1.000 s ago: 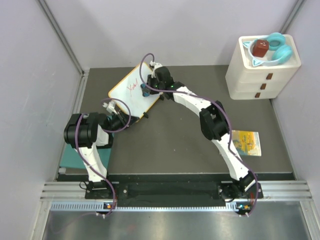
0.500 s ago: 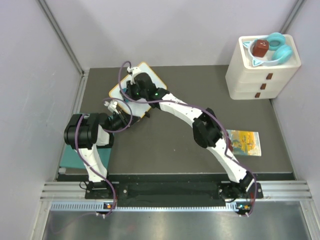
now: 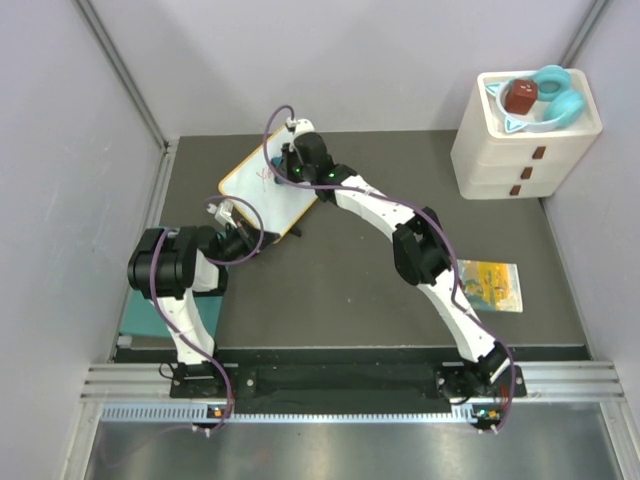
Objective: Erase the whiteboard
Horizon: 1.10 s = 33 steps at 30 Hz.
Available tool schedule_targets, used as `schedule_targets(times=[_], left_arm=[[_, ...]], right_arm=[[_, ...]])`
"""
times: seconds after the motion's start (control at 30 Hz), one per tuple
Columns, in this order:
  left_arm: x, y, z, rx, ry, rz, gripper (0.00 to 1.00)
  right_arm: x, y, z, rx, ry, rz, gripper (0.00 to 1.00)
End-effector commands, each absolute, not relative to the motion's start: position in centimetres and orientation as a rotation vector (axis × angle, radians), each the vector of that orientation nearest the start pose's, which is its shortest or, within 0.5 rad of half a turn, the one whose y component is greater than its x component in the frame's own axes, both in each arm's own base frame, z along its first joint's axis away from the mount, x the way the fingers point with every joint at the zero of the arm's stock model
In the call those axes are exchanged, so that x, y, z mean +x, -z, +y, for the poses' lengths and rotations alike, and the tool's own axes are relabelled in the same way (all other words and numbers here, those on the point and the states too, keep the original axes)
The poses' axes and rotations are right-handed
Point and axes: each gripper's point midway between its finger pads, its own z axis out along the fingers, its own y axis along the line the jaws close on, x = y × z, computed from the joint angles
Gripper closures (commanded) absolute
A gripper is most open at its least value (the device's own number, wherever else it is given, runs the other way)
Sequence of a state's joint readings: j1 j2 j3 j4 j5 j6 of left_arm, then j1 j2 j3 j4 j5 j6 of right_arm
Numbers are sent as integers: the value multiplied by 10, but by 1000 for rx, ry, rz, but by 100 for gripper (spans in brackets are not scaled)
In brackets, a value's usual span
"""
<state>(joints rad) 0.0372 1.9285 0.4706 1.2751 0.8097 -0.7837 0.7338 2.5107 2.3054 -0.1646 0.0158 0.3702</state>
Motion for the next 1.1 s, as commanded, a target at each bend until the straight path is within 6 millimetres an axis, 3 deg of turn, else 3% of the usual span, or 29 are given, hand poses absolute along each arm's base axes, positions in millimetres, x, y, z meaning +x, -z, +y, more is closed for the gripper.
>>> schedule_targets(times=[0.0, 0.37, 0.67, 0.7, 0.93, 1.07], left_arm=[[376, -92, -137, -42, 1226, 1773, 99], [376, -76, -142, -76, 1211, 1880, 100], [366, -59, -140, -166, 1205, 1941, 100], [360, -56, -150, -145, 1225, 1954, 100], [355, -48, -162, -155, 1270, 1970, 100], [356, -44, -168, -134, 1260, 1998, 100]], right_arm=[[529, -167, 482, -317, -733, 1900, 100], [545, -166, 475, -270, -749, 1888, 100], [530, -169, 487, -305, -815, 1879, 100], [529, -171, 488, -308, -825, 1876, 100], [520, -181, 501, -342, -853, 1845, 100], [502, -178, 521, -405, -871, 1846, 100]])
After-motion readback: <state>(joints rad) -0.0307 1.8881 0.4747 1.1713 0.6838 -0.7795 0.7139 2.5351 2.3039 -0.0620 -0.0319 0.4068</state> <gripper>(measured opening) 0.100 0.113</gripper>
